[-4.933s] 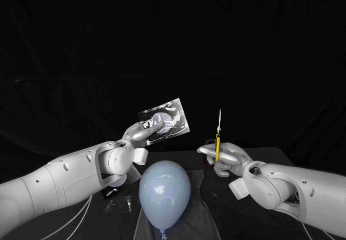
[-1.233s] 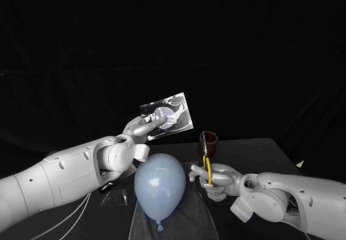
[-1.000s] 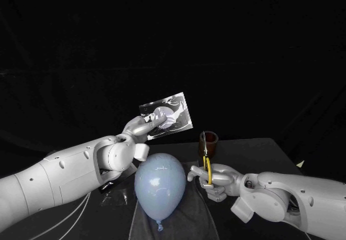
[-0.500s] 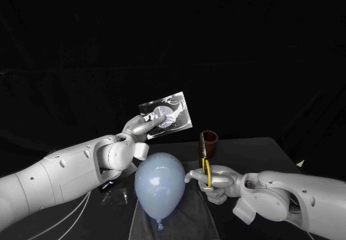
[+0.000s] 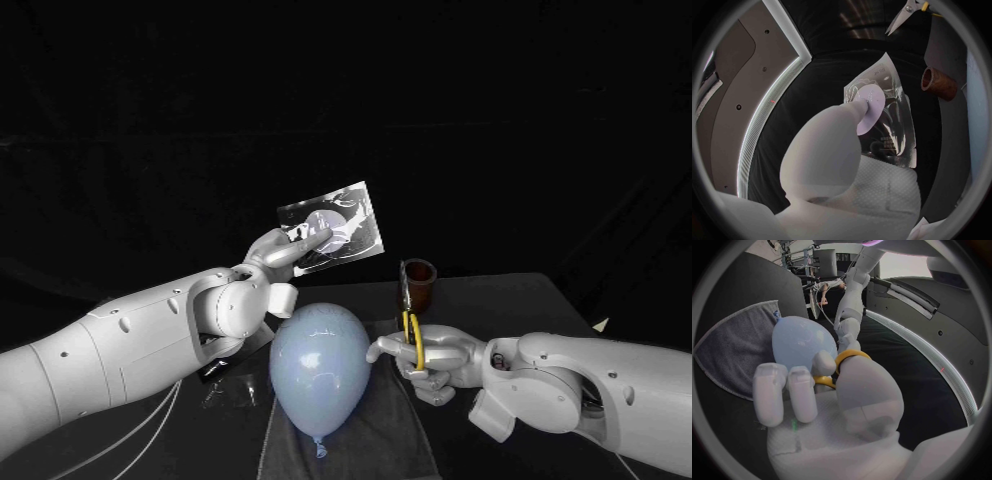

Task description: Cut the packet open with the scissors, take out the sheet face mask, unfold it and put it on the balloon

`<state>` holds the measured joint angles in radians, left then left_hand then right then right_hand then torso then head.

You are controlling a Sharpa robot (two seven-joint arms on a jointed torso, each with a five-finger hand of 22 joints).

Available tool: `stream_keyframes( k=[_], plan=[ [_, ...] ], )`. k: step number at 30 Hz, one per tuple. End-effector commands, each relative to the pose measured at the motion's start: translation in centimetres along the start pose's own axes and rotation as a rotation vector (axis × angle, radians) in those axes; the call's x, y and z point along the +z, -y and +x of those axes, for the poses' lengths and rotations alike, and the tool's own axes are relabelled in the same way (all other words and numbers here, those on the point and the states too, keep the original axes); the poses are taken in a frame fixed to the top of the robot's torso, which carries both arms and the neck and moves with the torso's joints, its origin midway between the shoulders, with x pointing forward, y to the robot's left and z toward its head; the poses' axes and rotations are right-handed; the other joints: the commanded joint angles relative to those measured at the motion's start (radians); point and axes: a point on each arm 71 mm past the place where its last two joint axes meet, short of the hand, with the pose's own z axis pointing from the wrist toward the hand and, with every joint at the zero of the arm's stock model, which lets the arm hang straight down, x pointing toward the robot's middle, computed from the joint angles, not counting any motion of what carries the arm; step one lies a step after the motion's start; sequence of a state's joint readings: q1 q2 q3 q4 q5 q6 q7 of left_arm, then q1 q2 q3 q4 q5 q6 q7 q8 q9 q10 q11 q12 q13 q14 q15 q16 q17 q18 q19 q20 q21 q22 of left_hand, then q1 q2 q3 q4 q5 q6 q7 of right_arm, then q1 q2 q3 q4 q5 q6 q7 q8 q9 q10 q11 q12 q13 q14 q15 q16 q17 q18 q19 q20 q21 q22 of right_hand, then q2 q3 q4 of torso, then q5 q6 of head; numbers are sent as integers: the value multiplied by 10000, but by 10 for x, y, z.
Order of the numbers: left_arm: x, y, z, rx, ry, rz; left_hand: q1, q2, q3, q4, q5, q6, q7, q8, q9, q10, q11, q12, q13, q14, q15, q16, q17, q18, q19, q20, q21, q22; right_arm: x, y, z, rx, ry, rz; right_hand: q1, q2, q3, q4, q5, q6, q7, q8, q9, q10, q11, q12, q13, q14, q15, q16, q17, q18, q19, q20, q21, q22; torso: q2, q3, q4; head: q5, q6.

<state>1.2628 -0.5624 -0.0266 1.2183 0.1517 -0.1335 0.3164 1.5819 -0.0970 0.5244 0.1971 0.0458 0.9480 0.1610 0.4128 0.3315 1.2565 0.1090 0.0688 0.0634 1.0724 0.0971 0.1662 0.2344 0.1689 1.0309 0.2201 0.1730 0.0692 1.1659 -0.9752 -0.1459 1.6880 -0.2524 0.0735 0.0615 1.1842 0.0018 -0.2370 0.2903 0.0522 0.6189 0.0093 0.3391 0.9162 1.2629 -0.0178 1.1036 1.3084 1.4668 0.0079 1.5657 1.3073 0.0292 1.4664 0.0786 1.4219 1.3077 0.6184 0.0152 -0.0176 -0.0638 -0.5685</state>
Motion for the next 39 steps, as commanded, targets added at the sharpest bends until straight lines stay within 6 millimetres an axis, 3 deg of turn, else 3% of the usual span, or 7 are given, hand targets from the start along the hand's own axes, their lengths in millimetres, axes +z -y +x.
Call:
stream_keyframes(
  k=[1,9,14,16,29,34,39],
  plan=[
    [0,2,1,15,-58,102,-17,84,48,13,34,78,22,71,167,54,22,-52,2,71,-5,-33,9,150,55,1,34,10,-1,-4,-1,9,-140,-243,595,-744,163,3,-22,-3896,1160,207,-158,2909,427,4451,2462,1040,-472,51,2635,178,51,-114,-295,1494,-3,-7,4,-5,2],
    [0,2,-1,30,-11,104,-47,76,79,-13,34,79,25,76,173,60,22,-51,3,77,-6,-36,16,151,55,2,35,10,-2,-7,-2,107,-167,-399,532,-626,137,-30,-39,-4027,1001,776,-784,774,274,341,-467,1040,-622,51,2635,282,-127,-252,-813,1147,-2,-8,-1,-23,18],
    [0,2,-1,36,6,103,-47,76,79,-13,34,79,25,76,173,60,22,-51,3,77,-6,-36,16,151,55,2,35,10,-2,-8,0,171,-387,-459,437,-591,59,2,-23,-4334,923,1026,-1211,-1217,259,-4758,-4052,902,-654,-199,2160,379,-328,-272,-1306,827,3,-4,4,-25,8],
    [0,2,-2,38,14,102,-47,76,79,-13,34,79,25,76,173,60,22,-51,3,77,-6,-36,16,151,55,2,35,10,-2,-8,1,213,-528,-471,468,-469,-35,-23,-24,-4448,571,1060,-1622,-1483,110,-5860,-4863,864,-778,-270,2041,434,-406,-355,-1492,709,3,-1,3,-27,15],
    [0,2,-3,47,42,108,-63,75,94,-23,34,79,27,79,177,63,23,-51,3,80,-5,-38,20,151,56,2,35,11,-3,-8,5,309,-942,-405,508,-501,-181,-9,-30,-5177,369,1387,-2842,-2117,784,-8920,-7518,817,-201,-353,1890,479,-511,91,-1843,478,-2,-1,-2,-22,10],
    [0,2,-3,49,45,110,-63,75,94,-23,34,79,27,79,177,63,23,-51,3,80,-5,-38,20,151,56,2,35,11,-3,-8,5,273,-894,-362,507,-436,-184,-14,-32,-5024,511,1952,-2686,-1181,553,-8682,-7585,860,-377,-287,2003,449,-387,-3,-1628,608,-2,-2,-3,-24,13],
    [0,2,-3,49,44,112,-63,75,94,-23,34,79,27,79,177,63,23,-51,3,80,-5,-38,20,151,56,2,35,11,-3,-7,4,137,-778,-299,552,-338,-329,-20,-41,-4898,430,2455,-2829,68,-52,-6832,-6074,910,-862,-220,2132,389,-233,-483,-1360,783,-3,-4,-3,-22,7]
  ],
)
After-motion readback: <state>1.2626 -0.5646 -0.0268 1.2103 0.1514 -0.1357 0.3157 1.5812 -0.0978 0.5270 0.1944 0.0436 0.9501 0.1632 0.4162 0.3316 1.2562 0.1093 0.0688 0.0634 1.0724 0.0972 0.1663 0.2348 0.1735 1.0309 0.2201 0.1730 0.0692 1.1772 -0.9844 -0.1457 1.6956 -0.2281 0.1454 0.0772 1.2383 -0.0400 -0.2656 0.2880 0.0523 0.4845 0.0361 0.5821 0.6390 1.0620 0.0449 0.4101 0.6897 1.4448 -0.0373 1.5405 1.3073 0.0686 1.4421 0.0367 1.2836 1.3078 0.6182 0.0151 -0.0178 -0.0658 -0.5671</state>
